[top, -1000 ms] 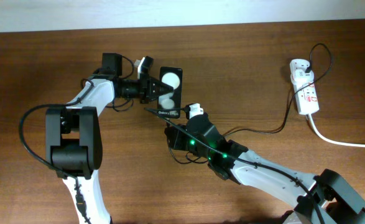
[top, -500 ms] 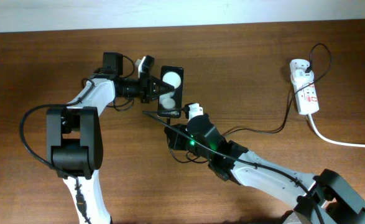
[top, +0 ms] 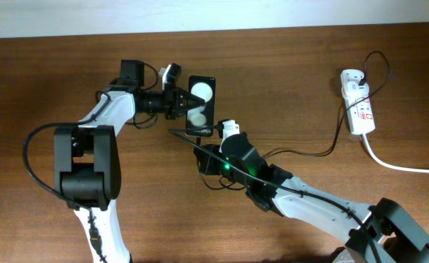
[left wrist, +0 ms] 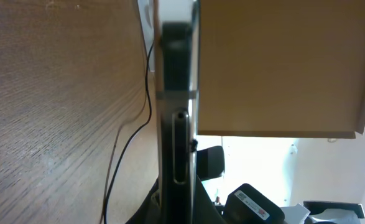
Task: Plug charger to phone and switch on socket
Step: 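Push the cable plug up into the phone's bottom port, then release the plug and lower the phone onto the table with left gripper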
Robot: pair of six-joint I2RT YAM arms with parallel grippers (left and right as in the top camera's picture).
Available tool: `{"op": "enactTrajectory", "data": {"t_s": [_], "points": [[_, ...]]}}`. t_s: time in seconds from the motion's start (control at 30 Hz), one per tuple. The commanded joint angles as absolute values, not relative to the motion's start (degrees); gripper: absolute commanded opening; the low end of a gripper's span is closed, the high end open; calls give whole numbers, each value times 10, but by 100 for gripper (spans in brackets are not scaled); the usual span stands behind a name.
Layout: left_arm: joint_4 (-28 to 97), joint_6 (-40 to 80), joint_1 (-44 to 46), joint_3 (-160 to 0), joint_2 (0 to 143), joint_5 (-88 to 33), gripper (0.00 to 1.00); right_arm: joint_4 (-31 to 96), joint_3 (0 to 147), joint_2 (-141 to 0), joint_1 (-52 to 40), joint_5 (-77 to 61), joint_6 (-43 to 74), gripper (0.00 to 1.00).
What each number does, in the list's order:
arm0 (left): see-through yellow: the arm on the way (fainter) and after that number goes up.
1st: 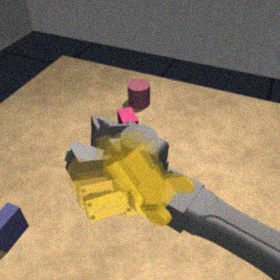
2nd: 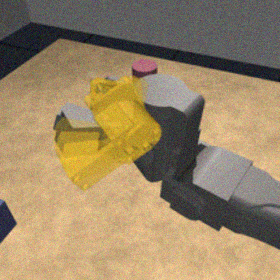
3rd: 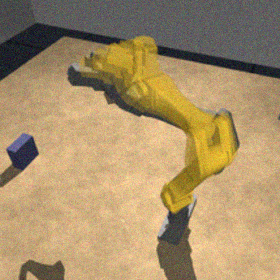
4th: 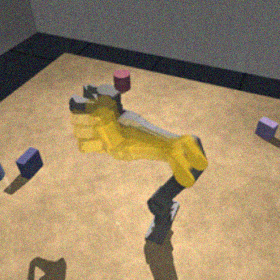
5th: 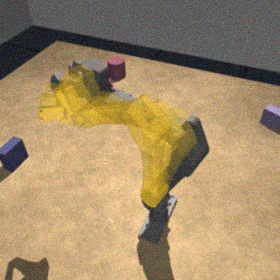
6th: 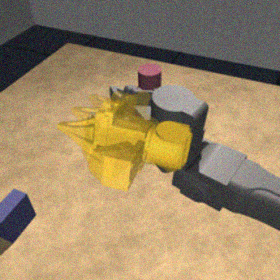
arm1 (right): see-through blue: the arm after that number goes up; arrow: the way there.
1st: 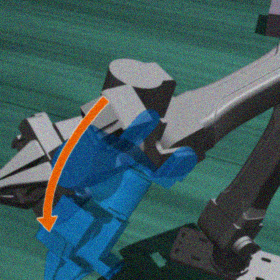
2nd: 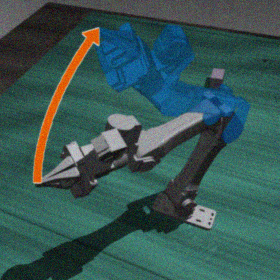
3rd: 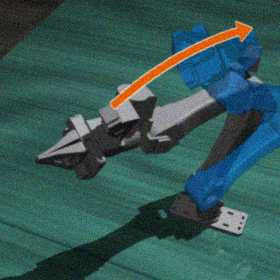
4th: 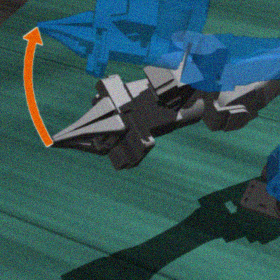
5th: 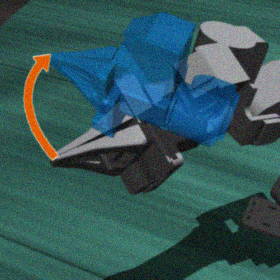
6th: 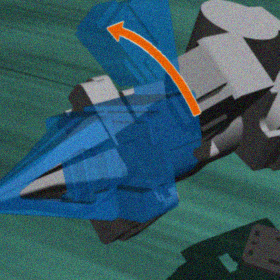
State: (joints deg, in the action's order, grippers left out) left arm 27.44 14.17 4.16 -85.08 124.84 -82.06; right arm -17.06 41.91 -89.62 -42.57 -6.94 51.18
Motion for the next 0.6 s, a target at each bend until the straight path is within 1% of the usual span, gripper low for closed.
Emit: {"op": "enactTrajectory", "data": {"t_s": [0.0,0.03,0.07,0.1,0.17,0.23,0.3,0.4,0.47,0.53,0.57], "points": [[292,149,54,-841,1231,-868,0,-200,432,-885,-381,37,508,4],[292,149,54,-841,1231,-868,0,-200,432,-885,-381,37,508,4],[292,150,54,-841,1231,-868,0,-197,432,-885,-381,36,508,28],[292,149,54,-841,1231,-868,0,-190,432,-885,-381,23,508,72],[292,149,54,-841,1231,-868,0,-184,432,-885,-381,-4,492,97],[292,149,54,-841,1231,-868,0,-183,432,-882,-381,-10,469,99],[291,149,54,-841,1231,-821,0,-168,432,-880,-381,-15,452,99],[295,150,54,-841,1231,-677,0,-117,432,-878,-354,-50,452,99],[303,150,58,-840,1231,-622,0,-89,432,-878,-324,-92,451,99],[333,150,65,-841,1231,-492,0,-43,432,-878,-282,-134,437,99],[338,150,68,-840,1231,-463,0,-9,432,-878,-265,-133,437,99]]}}
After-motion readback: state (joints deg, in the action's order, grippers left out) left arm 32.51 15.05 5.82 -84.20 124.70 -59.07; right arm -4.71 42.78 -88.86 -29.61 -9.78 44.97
